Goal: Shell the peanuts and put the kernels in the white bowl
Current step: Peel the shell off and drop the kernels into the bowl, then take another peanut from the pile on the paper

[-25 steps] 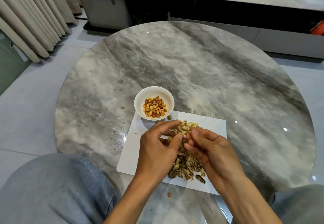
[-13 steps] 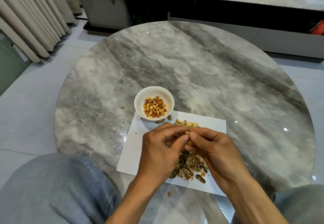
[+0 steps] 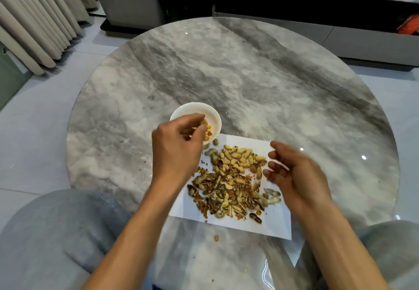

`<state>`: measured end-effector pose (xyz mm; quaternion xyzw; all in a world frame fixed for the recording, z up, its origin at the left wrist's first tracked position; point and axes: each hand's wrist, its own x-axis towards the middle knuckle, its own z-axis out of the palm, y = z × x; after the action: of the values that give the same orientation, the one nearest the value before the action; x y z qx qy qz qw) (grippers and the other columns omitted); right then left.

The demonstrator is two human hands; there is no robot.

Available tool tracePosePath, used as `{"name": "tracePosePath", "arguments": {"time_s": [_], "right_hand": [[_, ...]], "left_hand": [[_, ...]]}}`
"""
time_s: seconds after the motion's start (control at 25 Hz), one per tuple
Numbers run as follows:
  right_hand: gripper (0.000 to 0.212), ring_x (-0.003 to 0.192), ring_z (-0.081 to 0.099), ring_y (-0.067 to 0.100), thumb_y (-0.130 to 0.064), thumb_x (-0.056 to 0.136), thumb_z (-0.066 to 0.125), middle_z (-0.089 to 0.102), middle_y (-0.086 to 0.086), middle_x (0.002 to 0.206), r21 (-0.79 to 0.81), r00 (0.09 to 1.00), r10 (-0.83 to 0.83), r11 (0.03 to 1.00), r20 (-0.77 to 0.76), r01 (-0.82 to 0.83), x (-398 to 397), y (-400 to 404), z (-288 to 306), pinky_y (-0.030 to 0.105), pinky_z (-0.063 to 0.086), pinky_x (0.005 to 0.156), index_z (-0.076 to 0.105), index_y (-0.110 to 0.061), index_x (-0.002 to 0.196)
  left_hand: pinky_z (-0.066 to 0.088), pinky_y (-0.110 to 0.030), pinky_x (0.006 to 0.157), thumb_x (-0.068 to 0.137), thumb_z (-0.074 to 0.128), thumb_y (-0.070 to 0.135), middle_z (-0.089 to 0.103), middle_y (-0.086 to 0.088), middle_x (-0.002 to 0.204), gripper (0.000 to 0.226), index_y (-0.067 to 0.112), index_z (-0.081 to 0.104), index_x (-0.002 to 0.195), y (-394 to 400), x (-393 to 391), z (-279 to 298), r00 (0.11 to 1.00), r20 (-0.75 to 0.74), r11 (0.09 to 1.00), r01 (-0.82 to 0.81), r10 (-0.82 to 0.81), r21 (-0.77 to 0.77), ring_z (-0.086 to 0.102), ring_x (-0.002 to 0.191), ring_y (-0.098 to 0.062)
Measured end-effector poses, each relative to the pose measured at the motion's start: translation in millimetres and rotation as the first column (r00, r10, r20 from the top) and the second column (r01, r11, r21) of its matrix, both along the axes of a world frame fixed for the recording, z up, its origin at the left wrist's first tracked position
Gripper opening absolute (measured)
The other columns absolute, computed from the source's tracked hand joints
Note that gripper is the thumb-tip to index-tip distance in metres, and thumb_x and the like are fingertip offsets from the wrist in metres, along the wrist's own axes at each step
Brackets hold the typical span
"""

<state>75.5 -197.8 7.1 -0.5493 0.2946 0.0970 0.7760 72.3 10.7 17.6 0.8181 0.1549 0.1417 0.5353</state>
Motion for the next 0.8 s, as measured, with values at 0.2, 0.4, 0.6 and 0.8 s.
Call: {"name": "tracePosePath", "arguments": {"time_s": [0.2,0.4,0.6,0.8], "right_hand": [[0.024,0.069,0.066,0.021,-0.004,0.095,0.058,0.071,0.002,0.093,-0.79,0.93,0.366,0.579,0.031,-0.202,14,-19,-28,0.031,0.055,0.054,0.074,-0.02,0.102],[0.02,0.104,0.06,0.024,-0.017,0.095,0.063,0.064,0.003,0.114,-0.949,0.754,0.635,0.103,-0.167,-0.297,26,-16,-57,0.036,0.048,0.081,0.071,-0.017,0.113],[0.006,0.08,0.056,0.017,-0.02,0.092,0.069,0.061,-0.005,0.085,-0.936,0.771,0.623,0.177,-0.132,-0.304,24,-16,-57,0.032,0.041,0.065,0.063,-0.018,0.09],[0.008,0.071,0.061,0.006,-0.015,0.088,0.075,0.067,-0.01,0.079,-0.881,0.745,0.662,0.396,0.08,-0.258,12,-13,-29,0.016,0.044,0.062,0.076,-0.019,0.095]], "left_hand": [[0.055,-0.024,0.082,0.09,0.071,0.016,0.073,0.005,0.111,0.02,0.02,0.077,0.108,-1,-7,-9,0.99,-0.12,0.974,0.096,-0.072,0.207,0.065,0.08,-0.001],[0.049,-0.019,0.072,0.09,0.07,0.02,0.069,0.015,0.092,0.018,0.025,0.077,0.105,3,-26,-10,0.977,-0.193,0.983,0.116,-0.088,0.143,0.062,0.077,0.009],[0.051,-0.019,0.069,0.089,0.072,0.022,0.065,0.027,0.083,0.014,0.029,0.078,0.099,-4,-30,-12,0.966,-0.219,0.985,0.159,-0.141,0.064,0.063,0.082,0.01],[0.053,-0.021,0.073,0.087,0.074,0.021,0.072,0.022,0.089,0.018,0.03,0.078,0.102,-18,-32,-18,0.949,-0.222,0.975,0.221,-0.223,-0.033,0.065,0.082,0.006]]}}
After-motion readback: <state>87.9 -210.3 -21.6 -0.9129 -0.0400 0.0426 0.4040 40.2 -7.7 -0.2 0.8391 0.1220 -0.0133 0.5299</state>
